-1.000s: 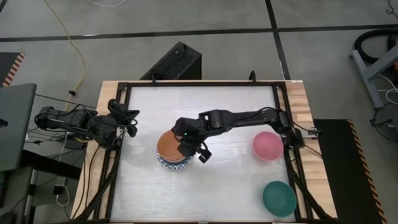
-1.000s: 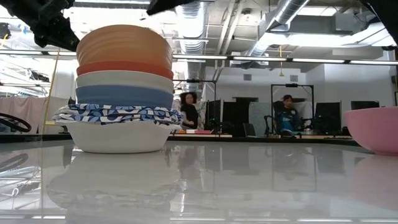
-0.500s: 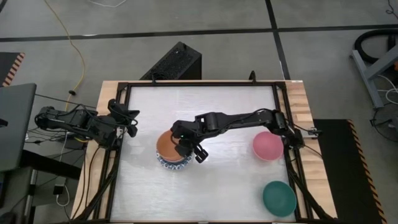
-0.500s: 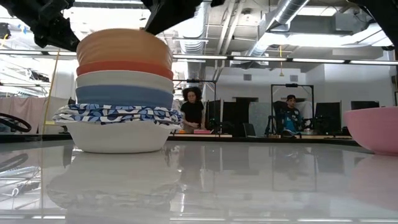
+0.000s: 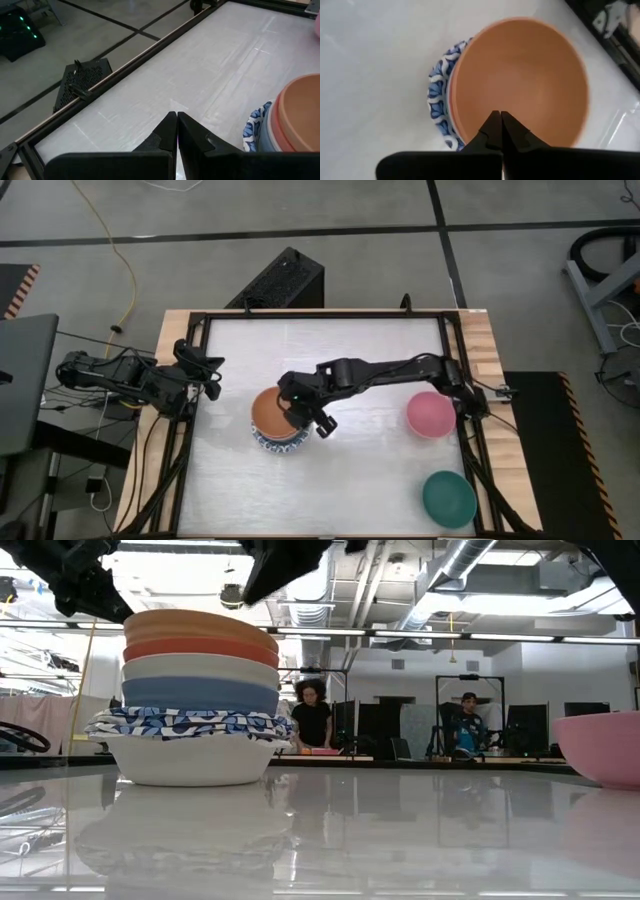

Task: Nest bowls inside each other
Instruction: Stack the pink bowl on top of the orange bowl

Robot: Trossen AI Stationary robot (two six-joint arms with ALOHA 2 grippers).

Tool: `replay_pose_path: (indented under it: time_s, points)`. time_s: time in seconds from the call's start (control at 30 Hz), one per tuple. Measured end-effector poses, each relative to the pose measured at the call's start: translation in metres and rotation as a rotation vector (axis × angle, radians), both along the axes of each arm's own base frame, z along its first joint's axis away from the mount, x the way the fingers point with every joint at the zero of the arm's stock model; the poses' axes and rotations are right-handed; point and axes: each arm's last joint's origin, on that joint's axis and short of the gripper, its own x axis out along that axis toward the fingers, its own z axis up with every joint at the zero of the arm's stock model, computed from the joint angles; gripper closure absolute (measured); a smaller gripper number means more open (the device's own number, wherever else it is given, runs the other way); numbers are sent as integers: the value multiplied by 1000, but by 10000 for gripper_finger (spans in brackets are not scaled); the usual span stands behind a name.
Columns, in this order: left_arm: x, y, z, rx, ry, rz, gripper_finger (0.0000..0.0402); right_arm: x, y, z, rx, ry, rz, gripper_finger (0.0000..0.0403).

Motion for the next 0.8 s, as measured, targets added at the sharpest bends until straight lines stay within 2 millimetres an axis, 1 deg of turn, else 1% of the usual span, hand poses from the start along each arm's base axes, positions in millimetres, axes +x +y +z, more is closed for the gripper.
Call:
replay_pose_path:
  time_s: [0.1, 0.17, 0.23, 0.3, 0.4, 0.53, 0.67, 0.8]
  points:
    - [0, 0, 0, 0, 1, 0, 401, -11, -1, 14, -1, -7, -4, 396]
    - [0, 0, 0, 0, 0, 0, 401, -18, -2, 23, -19, -10, -38, 396]
    - [0, 0, 0, 0, 0, 0, 401, -28, -9, 31, -48, 9, -80, 396]
    - [0, 0, 0, 0, 1, 0, 401, -39, -22, 43, -75, 8, -143, 396]
    - [0, 0, 0, 0, 1, 0, 401, -58, -49, 58, -88, 38, -285, 395]
    - [0, 0, 0, 0, 1, 0, 401, -89, -97, 71, -47, 125, -548, 395]
    - [0, 0, 0, 0, 1, 0, 401, -120, -148, 71, -7, 244, -793, 396]
    - [0, 0, 0, 0, 1, 0, 401, -149, -188, 63, 14, 291, -944, 398]
